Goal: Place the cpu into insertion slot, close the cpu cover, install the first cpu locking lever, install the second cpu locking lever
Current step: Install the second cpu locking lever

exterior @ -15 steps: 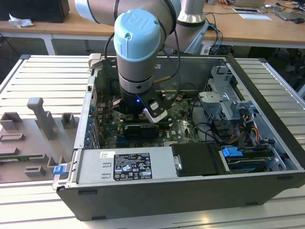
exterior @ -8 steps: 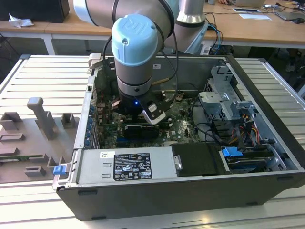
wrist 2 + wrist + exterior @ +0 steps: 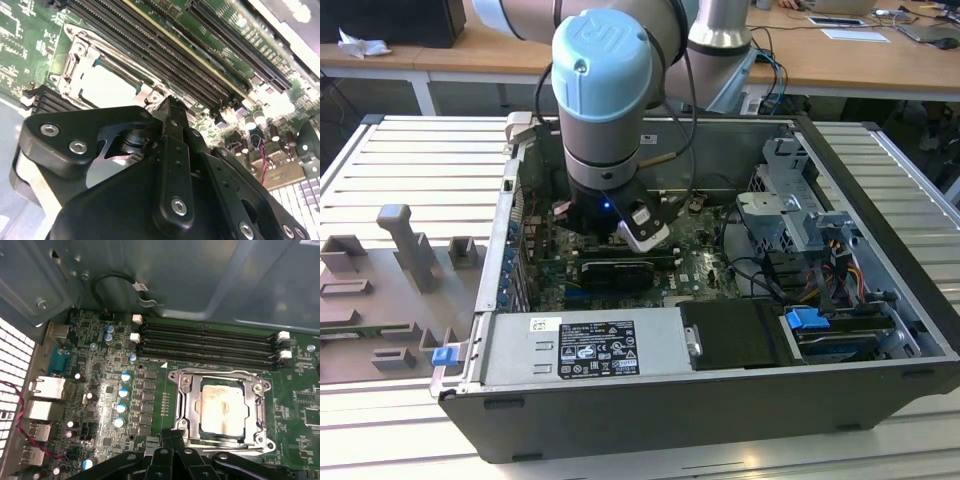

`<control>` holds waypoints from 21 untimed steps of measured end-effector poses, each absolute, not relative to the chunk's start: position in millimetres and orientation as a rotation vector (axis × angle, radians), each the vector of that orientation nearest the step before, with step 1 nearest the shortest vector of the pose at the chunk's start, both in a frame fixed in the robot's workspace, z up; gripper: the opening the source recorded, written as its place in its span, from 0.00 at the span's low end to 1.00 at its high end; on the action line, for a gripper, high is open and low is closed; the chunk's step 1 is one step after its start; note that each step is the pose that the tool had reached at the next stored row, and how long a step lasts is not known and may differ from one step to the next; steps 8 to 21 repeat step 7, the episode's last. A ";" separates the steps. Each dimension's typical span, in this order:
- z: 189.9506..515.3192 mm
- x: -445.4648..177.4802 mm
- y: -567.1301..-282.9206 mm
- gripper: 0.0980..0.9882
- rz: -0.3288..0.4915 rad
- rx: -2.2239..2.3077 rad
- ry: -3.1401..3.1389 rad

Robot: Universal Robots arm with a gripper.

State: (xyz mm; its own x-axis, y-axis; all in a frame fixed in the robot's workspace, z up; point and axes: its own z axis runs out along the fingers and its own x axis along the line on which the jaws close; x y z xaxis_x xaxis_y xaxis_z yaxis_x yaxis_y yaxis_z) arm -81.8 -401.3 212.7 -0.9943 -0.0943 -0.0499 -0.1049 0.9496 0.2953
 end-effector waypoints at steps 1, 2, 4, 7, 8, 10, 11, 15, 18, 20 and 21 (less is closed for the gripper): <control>214.2 -81.7 -401.3 0.01 0.468 -0.157 3.067; 215.9 -81.7 -401.3 0.01 0.468 -0.157 3.067; 219.4 -81.7 -401.3 0.01 0.468 -0.157 3.067; 220.1 -81.7 -401.2 0.01 0.468 -0.157 3.067; 220.1 -81.7 -401.2 0.01 0.468 -0.157 3.067; 220.1 -81.7 -401.2 0.01 0.468 -0.157 3.067; 220.1 -81.7 -401.2 0.01 0.468 -0.157 3.067; 220.1 -81.7 -401.2 0.01 0.468 -0.157 3.067; 220.1 -81.7 -401.2 0.01 0.468 -0.157 3.067; 220.1 -81.7 -401.2 0.01 0.468 -0.157 3.067; 220.1 -81.7 -401.2 0.01 0.468 -0.157 3.067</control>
